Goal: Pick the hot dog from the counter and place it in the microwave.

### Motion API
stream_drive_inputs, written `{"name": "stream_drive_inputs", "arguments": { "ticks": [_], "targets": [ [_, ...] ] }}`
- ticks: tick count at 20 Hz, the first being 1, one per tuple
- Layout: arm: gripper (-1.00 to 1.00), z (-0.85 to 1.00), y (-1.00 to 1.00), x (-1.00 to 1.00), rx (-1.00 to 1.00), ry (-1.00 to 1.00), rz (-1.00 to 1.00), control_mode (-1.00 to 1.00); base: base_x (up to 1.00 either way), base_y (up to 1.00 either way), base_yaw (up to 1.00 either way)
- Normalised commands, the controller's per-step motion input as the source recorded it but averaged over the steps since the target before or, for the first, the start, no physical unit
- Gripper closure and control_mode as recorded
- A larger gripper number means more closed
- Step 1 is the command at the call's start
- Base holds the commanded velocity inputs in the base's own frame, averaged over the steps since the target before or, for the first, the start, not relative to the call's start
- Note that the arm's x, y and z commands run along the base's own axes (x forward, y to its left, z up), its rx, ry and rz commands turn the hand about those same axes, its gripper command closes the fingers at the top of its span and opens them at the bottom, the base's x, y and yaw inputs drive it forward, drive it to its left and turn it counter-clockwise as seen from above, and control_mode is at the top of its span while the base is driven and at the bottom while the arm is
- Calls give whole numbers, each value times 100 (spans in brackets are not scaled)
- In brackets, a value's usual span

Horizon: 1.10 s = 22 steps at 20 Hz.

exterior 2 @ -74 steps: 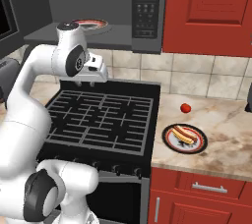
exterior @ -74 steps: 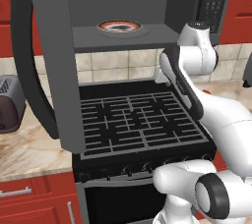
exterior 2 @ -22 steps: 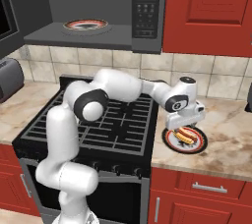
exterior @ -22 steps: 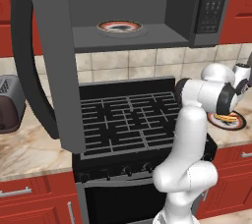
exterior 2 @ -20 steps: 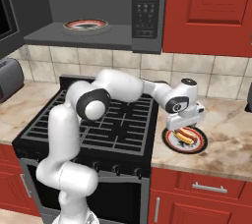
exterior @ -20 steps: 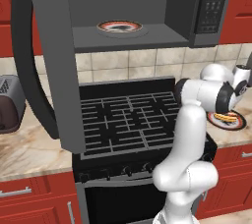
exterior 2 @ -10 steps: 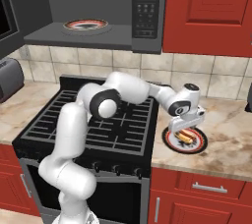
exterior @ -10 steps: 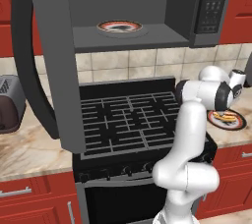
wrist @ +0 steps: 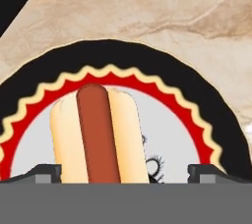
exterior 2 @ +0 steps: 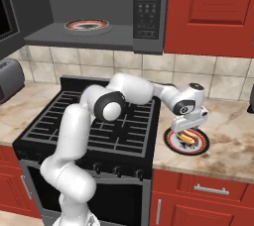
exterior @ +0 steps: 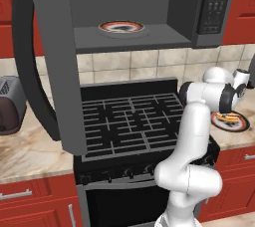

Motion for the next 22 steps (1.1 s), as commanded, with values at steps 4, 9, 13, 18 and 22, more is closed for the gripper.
{"name": "stream_drive_inputs", "arguments": {
  "ticks": [4, 9, 13, 18, 22],
  "targets": [
    [-100, -31, 0, -41, 0, 0, 0, -100, 0, 0, 0],
    [-100, -41, 0, -6, 0, 0, 0, -100, 0, 0, 0],
    [-100, -39, 0, 4, 0, 0, 0, -100, 0, 0, 0],
    [-100, -36, 0, -19, 0, 0, 0, -100, 0, 0, 0],
    [-100, -37, 0, -33, 0, 1, 0, -100, 0, 0, 0]
  ]
}}
